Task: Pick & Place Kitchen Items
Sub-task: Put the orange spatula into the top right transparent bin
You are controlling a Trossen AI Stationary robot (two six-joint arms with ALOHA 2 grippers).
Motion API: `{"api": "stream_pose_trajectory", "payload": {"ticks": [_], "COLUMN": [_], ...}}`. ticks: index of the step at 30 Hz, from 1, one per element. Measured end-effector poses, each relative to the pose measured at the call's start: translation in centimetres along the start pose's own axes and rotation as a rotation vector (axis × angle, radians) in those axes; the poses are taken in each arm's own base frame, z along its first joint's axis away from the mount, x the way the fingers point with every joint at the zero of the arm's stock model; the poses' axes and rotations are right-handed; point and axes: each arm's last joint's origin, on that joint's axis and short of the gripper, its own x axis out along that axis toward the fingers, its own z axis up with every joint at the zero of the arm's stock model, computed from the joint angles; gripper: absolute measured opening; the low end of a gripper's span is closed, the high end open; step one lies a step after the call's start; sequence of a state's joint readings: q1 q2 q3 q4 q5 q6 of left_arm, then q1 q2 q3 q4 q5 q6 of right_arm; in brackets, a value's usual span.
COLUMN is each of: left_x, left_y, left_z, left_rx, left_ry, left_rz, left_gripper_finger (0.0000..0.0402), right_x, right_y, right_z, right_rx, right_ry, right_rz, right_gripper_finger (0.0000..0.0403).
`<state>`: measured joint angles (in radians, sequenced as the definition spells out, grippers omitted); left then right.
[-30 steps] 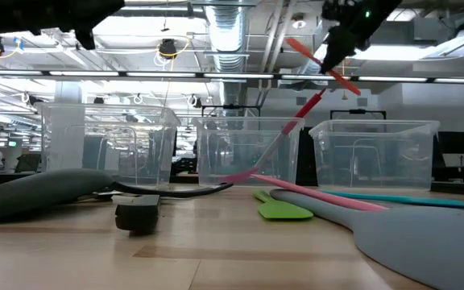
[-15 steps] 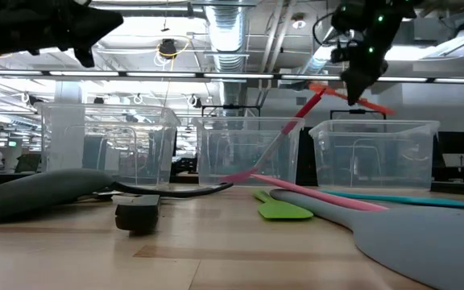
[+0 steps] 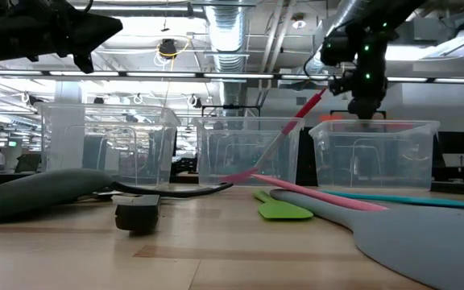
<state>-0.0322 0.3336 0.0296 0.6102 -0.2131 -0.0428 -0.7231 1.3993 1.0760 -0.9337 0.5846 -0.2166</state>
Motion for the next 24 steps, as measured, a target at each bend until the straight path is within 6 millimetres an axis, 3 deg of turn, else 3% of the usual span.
{"api": "stream_pose_trajectory", "payload": {"ticks": [8,18,24], "left_x": [0.0,0.0,0.0], "left_y": [0.0,0.0,0.0], "left_z": [0.0,0.0,0.0], "left_rx": [0.0,0.0,0.0], "left_ry": [0.0,0.0,0.0], "left_rz": [0.0,0.0,0.0], "left_gripper_finger": [0.0002,0.0002,0.0002], "right_x": [1.8,1.9,1.9], "right_y": [1.2,1.3,1.3], "right_z": [0.5,0.4,0.4], "right_rx": [-0.059,-0.072,-0.072], "right_ry": [0.093,0.101,0.101], "right_rz": [0.025,0.034,0.036], "right_gripper_finger": [0.0025,0.0031,0.0062]}}
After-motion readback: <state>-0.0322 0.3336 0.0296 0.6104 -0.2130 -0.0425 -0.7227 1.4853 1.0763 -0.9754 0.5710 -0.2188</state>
